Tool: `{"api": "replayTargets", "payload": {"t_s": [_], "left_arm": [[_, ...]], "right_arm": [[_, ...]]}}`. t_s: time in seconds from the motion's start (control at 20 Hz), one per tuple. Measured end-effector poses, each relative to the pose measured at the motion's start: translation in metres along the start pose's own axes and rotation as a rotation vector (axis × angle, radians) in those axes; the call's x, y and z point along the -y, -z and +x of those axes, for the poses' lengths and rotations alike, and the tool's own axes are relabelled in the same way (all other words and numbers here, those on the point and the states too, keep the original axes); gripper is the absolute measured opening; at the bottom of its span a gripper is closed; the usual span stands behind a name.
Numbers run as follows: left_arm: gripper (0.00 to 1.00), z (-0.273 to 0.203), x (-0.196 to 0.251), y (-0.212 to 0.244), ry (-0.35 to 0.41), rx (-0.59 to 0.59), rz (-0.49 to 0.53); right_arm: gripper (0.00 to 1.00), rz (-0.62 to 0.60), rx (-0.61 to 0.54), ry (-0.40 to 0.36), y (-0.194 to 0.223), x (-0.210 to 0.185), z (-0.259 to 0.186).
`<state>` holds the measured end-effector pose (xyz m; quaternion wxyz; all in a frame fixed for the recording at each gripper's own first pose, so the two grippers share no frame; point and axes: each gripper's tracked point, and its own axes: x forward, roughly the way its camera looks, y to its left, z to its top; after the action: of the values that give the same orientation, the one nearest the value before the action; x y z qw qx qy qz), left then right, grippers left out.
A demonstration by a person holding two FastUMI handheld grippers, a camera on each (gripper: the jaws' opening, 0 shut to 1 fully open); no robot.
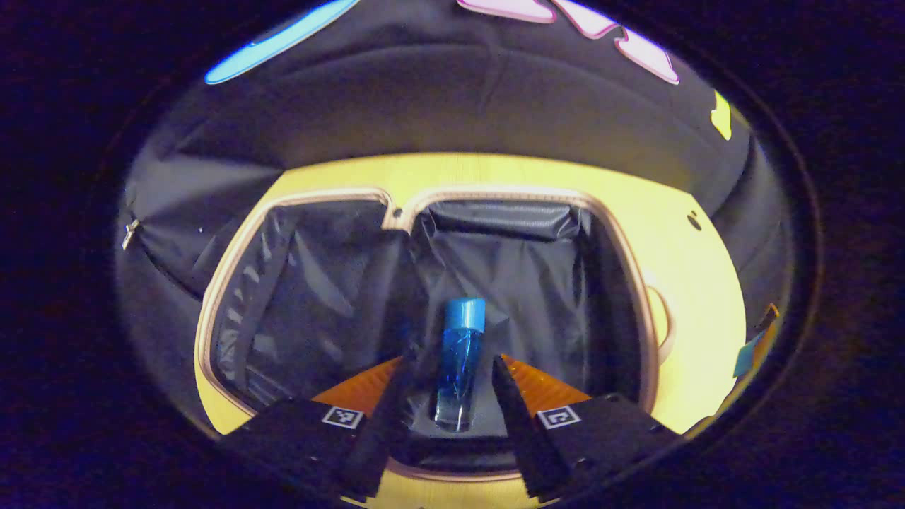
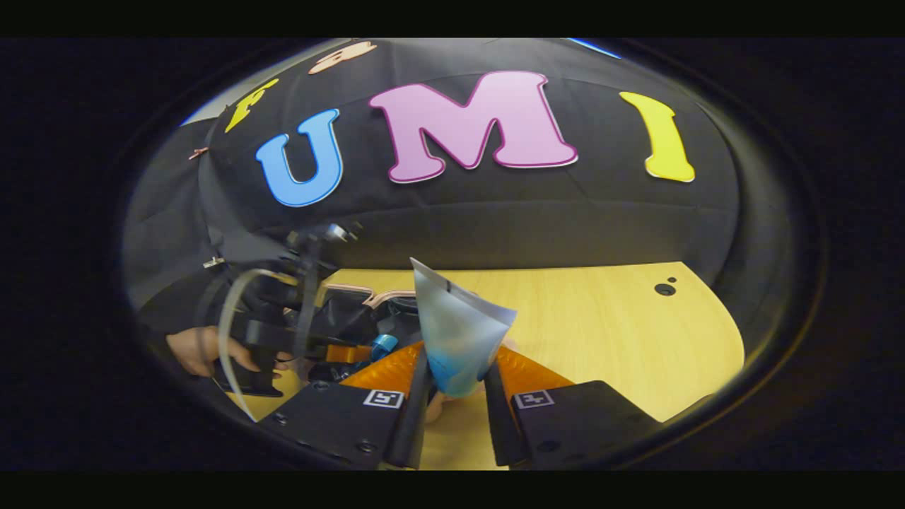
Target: First open the suitcase, pack the skin care products into it, and then close the suitcase.
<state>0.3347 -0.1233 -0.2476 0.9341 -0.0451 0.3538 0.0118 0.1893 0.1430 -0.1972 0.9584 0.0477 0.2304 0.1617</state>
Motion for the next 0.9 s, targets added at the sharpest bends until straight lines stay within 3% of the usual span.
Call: {"api": "replayTargets", "payload": {"t_s": [0.05,0.1,0.3,0.45,0.5,0.6,0.7,0.9], "left_arm": [[0.93,-0.019,-0.018,-0.007,-0.026,0.053,0.009],[0.98,-0.034,-0.034,-0.012,-0.05,0.095,0.019],[0.97,-0.086,-0.059,-0.013,0.011,0.173,-0.089],[0.97,-0.115,-0.09,0.01,-0.022,0.139,-0.222],[0.97,-0.123,-0.1,0.014,-0.025,0.143,-0.251],[0.97,-0.129,-0.114,0.024,-0.029,0.152,-0.242],[0.96,-0.132,-0.128,0.028,-0.051,0.154,-0.214],[0.97,-0.133,-0.142,0.032,-0.068,0.153,-0.213]], "right_arm": [[0.41,-0.037,-0.012,0.0,0.002,-0.005,0.01],[0.41,-0.074,-0.025,0.0,0.005,-0.009,0.021],[0.42,-0.067,-0.162,-0.003,0.044,-0.028,0.061],[0.41,-0.147,-0.295,0.021,0.083,-0.039,0.082],[0.41,-0.101,-0.342,0.02,0.096,-0.047,0.087],[0.42,-0.054,-0.39,0.035,0.112,-0.062,0.097],[0.41,-0.12,-0.399,0.064,0.117,-0.058,0.107],[0.42,-0.087,-0.499,0.111,0.144,-0.061,0.109]]}}
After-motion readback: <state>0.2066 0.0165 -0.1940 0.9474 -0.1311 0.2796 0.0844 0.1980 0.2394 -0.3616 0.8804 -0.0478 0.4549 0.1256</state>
